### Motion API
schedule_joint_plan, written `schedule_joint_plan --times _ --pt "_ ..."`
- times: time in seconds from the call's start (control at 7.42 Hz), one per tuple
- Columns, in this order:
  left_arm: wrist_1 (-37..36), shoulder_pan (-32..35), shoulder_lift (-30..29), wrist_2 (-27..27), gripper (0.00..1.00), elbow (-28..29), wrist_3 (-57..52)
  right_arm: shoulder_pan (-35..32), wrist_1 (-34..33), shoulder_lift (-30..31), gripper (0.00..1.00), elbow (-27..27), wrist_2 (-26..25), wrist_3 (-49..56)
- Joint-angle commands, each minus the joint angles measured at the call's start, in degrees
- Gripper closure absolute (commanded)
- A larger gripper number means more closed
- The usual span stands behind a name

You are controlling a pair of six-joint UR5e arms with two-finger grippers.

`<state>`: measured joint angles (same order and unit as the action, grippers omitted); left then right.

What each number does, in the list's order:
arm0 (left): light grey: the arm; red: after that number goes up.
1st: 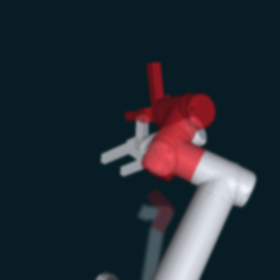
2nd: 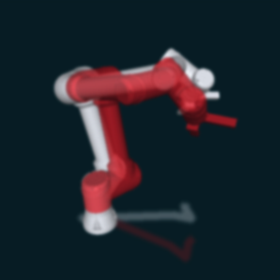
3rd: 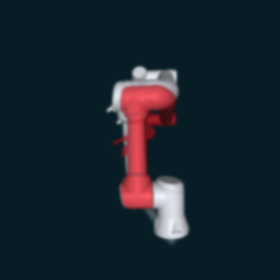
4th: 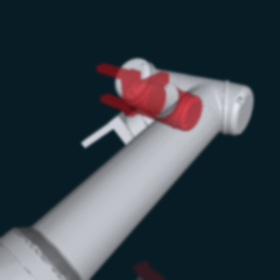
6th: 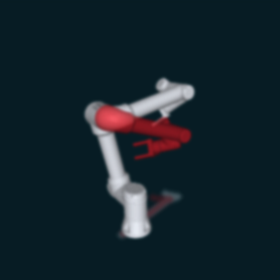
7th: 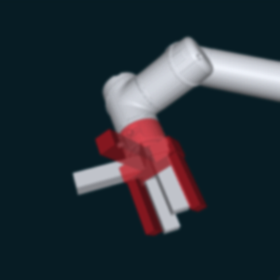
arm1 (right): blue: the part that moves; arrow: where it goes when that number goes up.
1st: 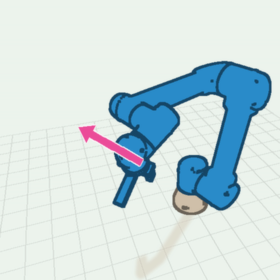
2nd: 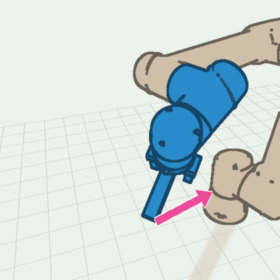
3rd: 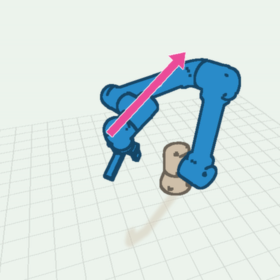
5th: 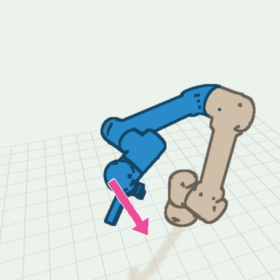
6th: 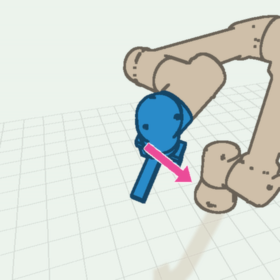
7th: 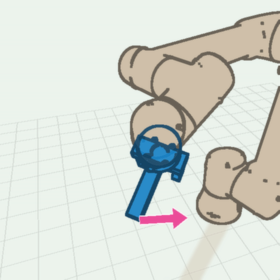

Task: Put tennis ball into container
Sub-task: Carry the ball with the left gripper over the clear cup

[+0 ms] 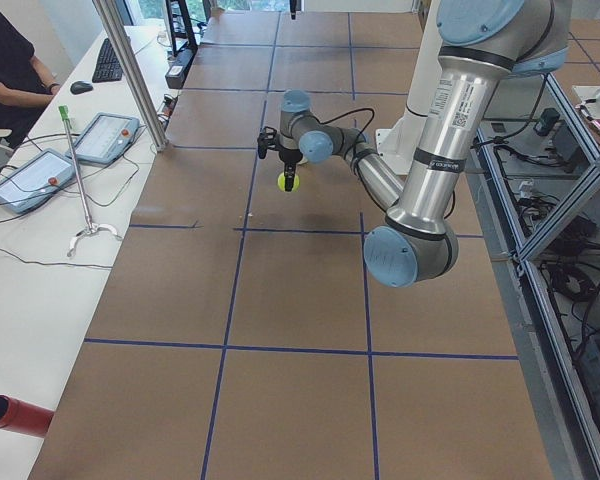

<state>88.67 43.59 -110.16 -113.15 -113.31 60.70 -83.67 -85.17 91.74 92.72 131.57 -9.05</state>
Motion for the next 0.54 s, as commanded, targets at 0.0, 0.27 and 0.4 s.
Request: schedule_joint_plan --times 0.0,0.27,0.4 --pt "-20.11 7.01 -7.49 -0.75 1.00 -9.95 -4.53 0.00 0.00 0.01 0.00 0.00 0.00 0.00" --pt "-31.06 6.95 -16.62 -5.48 1.00 -12.11 -3.32 0.00 0.00 0.01 0.00 0.00 0.00 0.00" --pt "-31.02 6.34 -19.71 -7.33 1.00 -10.46 2.96 0.00 0.00 0.01 0.00 0.00 0.00 0.00"
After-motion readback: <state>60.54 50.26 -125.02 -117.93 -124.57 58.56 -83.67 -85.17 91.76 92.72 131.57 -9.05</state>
